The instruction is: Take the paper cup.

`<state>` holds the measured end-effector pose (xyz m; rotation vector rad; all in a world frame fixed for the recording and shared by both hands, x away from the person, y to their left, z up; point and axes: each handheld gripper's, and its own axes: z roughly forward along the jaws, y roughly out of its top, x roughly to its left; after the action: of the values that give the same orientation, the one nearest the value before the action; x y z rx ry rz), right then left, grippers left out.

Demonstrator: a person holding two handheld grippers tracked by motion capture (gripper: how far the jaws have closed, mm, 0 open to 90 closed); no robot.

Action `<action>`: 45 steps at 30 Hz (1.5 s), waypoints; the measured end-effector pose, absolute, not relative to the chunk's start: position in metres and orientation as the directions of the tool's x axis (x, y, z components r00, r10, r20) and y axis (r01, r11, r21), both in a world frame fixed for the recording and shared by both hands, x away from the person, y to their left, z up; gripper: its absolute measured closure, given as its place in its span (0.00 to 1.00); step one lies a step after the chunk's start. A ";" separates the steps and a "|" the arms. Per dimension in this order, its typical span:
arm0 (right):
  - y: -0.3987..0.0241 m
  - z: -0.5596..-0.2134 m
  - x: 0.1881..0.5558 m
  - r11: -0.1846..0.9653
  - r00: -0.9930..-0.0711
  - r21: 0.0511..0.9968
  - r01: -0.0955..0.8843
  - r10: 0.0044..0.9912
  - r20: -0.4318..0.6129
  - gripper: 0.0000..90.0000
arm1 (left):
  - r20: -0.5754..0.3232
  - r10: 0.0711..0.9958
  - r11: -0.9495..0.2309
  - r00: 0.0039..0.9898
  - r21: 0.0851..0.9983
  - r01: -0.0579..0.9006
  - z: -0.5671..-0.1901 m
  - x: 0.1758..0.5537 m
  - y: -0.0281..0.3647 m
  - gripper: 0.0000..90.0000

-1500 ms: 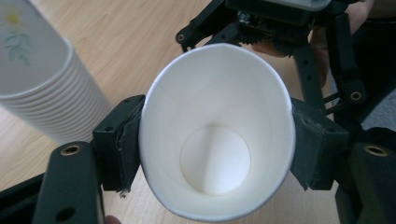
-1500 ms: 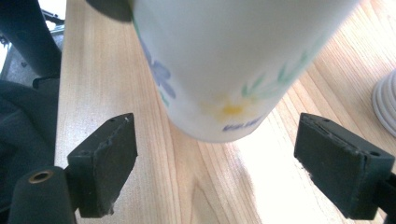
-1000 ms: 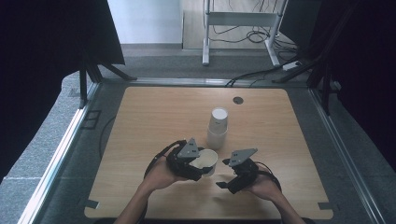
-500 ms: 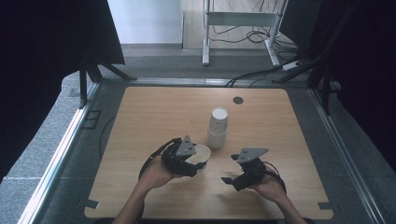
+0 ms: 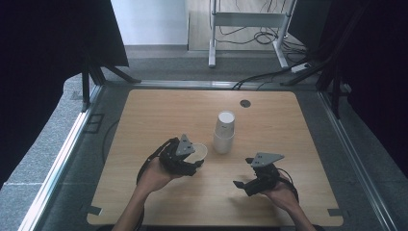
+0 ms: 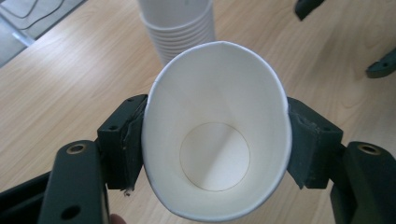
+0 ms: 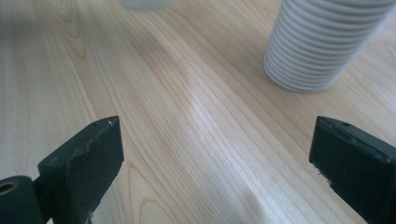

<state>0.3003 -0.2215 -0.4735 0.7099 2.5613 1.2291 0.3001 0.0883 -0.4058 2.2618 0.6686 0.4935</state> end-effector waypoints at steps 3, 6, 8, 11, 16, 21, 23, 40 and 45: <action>-0.225 -0.477 0.301 0.531 -0.852 0.773 0.346 0.524 0.021 0.02 | 0.158 0.610 -0.608 0.776 0.722 0.330 -0.407 0.303 0.093 0.34; -0.229 -0.478 0.301 0.525 -0.842 0.775 0.352 0.539 0.017 0.01 | 0.156 0.632 -0.599 0.759 0.720 0.351 -0.409 0.306 0.097 0.34; -0.231 -0.478 0.301 0.520 -0.838 0.777 0.355 0.545 0.018 0.00 | 0.150 0.648 -0.590 0.747 0.719 0.367 -0.411 0.309 0.100 0.34; -0.235 -0.478 0.301 0.508 -0.827 0.783 0.360 0.563 0.015 0.00 | 0.145 0.670 -0.576 0.728 0.720 0.386 -0.414 0.313 0.104 0.34; -0.242 -0.479 0.301 0.483 -0.811 0.790 0.378 0.585 0.031 0.00 | 0.134 0.711 -0.545 0.690 0.726 0.420 -0.416 0.318 0.115 0.34; -0.248 -0.480 0.299 0.483 -0.801 0.786 0.386 0.598 0.025 0.00 | 0.123 0.742 -0.518 0.659 0.730 0.446 -0.420 0.324 0.126 0.34; -0.250 -0.480 0.298 0.485 -0.800 0.784 0.387 0.600 0.024 0.00 | 0.119 0.750 -0.511 0.651 0.729 0.456 -0.421 0.326 0.129 0.34; -0.251 -0.486 0.299 0.507 -0.795 0.763 0.401 0.607 0.015 0.00 | 0.099 0.805 -0.470 0.585 0.709 0.526 -0.446 0.341 0.140 0.33; -0.249 -0.487 0.299 0.519 -0.800 0.757 0.398 0.599 0.009 0.01 | 0.098 0.807 -0.473 0.583 0.699 0.537 -0.454 0.343 0.136 0.33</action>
<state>0.2987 -0.2488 -0.4868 0.8411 2.5086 1.1521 0.3426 0.1361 -0.4543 2.1886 1.0637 0.5607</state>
